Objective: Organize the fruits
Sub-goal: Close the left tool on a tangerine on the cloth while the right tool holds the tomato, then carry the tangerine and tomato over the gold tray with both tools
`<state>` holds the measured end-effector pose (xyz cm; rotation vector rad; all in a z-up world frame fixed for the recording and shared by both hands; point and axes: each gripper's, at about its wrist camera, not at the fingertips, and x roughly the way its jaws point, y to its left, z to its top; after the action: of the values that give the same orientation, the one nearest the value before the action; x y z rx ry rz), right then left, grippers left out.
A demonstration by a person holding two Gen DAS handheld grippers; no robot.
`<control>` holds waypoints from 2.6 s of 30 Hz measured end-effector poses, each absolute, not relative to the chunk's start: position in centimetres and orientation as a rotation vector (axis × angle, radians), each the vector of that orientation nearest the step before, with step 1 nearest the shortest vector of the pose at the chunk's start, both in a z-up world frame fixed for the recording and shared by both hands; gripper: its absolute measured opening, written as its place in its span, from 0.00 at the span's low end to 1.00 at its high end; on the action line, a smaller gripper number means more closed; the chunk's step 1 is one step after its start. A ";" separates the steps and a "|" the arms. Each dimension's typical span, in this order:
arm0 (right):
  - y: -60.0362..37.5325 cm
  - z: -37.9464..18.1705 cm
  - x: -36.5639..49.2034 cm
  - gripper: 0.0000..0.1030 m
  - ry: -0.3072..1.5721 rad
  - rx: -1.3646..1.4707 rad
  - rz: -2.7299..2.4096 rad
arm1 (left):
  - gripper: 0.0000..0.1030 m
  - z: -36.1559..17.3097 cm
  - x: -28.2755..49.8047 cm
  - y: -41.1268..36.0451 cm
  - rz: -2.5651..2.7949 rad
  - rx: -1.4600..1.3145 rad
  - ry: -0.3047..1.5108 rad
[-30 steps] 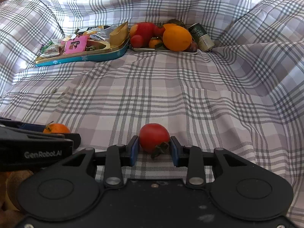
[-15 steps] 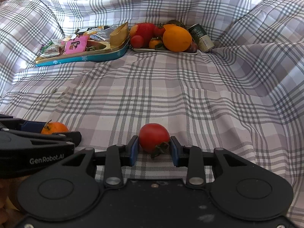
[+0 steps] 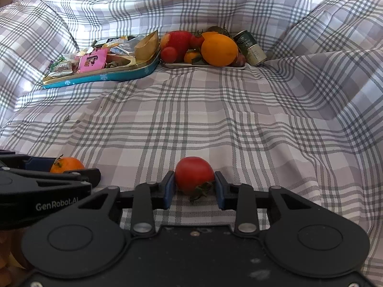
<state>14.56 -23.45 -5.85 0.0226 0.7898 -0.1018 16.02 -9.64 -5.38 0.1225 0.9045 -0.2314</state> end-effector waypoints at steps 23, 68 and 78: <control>-25.6 -5.6 12.9 0.33 0.706 0.173 -0.151 | 0.48 -4.5 14.2 -7.7 -0.183 0.070 0.873; -22.1 -0.4 6.6 0.33 0.547 0.062 -0.156 | 0.48 -2.3 1.6 0.0 -0.124 0.076 0.769; -18.7 0.2 -0.6 0.33 0.653 0.098 -0.077 | 0.48 -1.2 1.3 0.9 -0.082 0.046 0.836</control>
<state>-0.58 -18.66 0.19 0.0983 0.6534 -0.0767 1.29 0.87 -1.23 0.0461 0.8363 -0.0823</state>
